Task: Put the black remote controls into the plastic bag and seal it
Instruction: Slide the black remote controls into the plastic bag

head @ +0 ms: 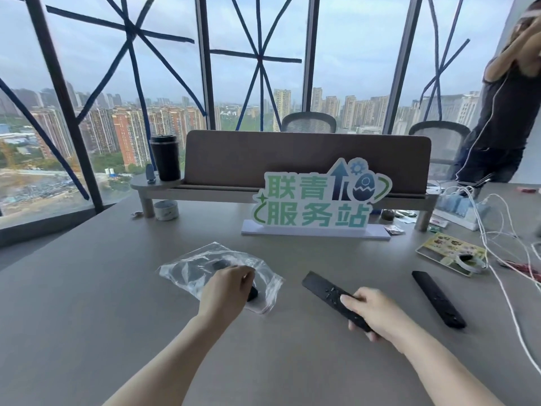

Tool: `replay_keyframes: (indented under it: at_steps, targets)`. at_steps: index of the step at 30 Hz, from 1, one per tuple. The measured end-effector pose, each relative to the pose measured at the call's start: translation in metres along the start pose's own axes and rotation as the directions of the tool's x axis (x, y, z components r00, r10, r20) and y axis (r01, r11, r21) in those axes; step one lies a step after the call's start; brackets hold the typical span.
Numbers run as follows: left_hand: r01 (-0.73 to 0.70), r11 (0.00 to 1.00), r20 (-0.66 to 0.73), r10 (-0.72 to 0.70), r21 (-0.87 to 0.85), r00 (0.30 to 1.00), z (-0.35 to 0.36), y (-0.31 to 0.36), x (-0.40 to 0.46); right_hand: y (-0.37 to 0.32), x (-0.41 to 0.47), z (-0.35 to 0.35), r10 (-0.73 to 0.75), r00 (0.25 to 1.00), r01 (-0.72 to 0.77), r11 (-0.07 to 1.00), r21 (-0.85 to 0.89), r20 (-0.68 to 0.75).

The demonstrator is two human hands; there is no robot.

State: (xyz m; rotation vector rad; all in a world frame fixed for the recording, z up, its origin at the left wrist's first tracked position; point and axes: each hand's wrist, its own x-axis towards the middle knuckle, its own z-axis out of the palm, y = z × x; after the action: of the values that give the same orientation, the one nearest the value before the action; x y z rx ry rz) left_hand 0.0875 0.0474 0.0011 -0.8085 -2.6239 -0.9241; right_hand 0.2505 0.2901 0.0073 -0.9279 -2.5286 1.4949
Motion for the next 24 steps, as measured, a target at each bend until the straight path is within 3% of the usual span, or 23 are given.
replay_keyframes:
  at_steps: [2, 5, 8, 11, 15, 18, 21, 24]
  targets:
    - [-0.003, 0.999, 0.008, 0.003, -0.033, 1.000, 0.005, 0.014, 0.003, -0.005, -0.026, -0.011, 0.006, 0.989, -0.035, 0.980, 0.195, 0.145]
    - [-0.009, 0.998, 0.032, 0.010, -0.055, 0.999, 0.008, 0.032, 0.005, -0.019, -0.037, 0.002, 0.019, 0.953, -0.095, 0.966, 0.242, 0.301]
    - [-0.012, 0.995, 0.042, 0.016, -0.095, 0.999, 0.008, 0.037, 0.001, -0.036, -0.021, 0.043, 0.025, 0.946, -0.131, 0.942, 0.309, 0.323]
    - [-0.043, 0.993, 0.008, 0.044, -0.106, 0.999, 0.003, 0.031, -0.004, -0.048, -0.007, 0.079, -0.016, 0.939, -0.162, 0.862, 0.481, 0.344]
    - [-0.022, 0.992, 0.006, 0.022, -0.121, 1.000, 0.000, 0.022, -0.004, -0.029, 0.004, 0.072, 0.036, 0.993, -0.091, 0.853, 0.513, 0.116]
    - [-0.039, 0.993, 0.043, 0.044, -0.114, 0.998, 0.009, 0.026, -0.005, -0.002, 0.007, 0.029, 0.089, 0.987, -0.028, 0.911, 0.412, -0.131]
    - [-0.059, 0.989, 0.075, 0.069, -0.138, 0.995, 0.020, 0.038, -0.004, 0.028, 0.011, -0.023, 0.067, 0.882, -0.051, 0.998, 0.047, -0.467]
    - [-0.077, 0.980, 0.049, 0.087, -0.184, 0.995, 0.026, 0.053, 0.000, 0.056, 0.015, -0.063, 0.070, 0.763, -0.251, 0.948, -0.195, -0.642]
